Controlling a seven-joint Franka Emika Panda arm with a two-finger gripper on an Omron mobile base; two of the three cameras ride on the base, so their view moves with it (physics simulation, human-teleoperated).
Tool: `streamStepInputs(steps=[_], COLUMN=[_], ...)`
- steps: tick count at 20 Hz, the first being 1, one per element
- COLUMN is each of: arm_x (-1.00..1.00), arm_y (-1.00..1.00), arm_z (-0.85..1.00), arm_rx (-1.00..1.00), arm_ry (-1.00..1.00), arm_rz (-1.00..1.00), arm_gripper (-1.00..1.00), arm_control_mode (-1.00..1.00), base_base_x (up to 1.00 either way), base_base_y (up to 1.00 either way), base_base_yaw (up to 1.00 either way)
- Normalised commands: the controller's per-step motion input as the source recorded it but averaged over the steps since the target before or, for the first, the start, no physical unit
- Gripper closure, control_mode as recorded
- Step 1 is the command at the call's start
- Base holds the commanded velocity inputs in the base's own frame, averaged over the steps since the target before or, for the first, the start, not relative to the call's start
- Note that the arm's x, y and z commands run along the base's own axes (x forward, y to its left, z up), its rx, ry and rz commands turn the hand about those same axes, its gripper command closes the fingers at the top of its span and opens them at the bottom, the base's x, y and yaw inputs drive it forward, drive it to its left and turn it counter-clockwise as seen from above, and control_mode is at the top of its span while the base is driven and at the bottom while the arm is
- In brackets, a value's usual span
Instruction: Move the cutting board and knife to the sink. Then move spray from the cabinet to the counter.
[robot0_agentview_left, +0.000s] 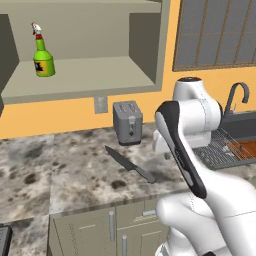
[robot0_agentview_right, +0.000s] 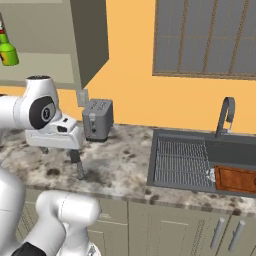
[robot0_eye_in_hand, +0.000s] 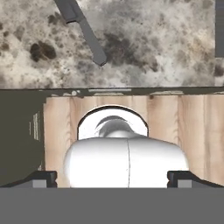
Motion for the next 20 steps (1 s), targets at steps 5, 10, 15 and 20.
streamStepInputs(steps=[5,10,15,20], arm_x=[0.47,0.43,0.14,0.17], arm_y=[0.07,0.0,0.0,0.0], arm_z=[-0.43,-0.55,-0.52,-0.53], arm_rx=[0.0,0.0,0.0,0.0], arm_ry=[-0.08,-0.12,-0.14,-0.14], arm_rz=[0.11,0.06,0.01,0.0], arm_gripper=[-1.0,-1.0,-1.0,-1.0], arm_control_mode=[-1.0,-1.0,-1.0,-1.0], base_base_x=[0.0,0.0,0.0,0.0], base_base_y=[0.0,0.0,0.0,0.0], base_base_yaw=[0.0,0.0,0.0,0.0])
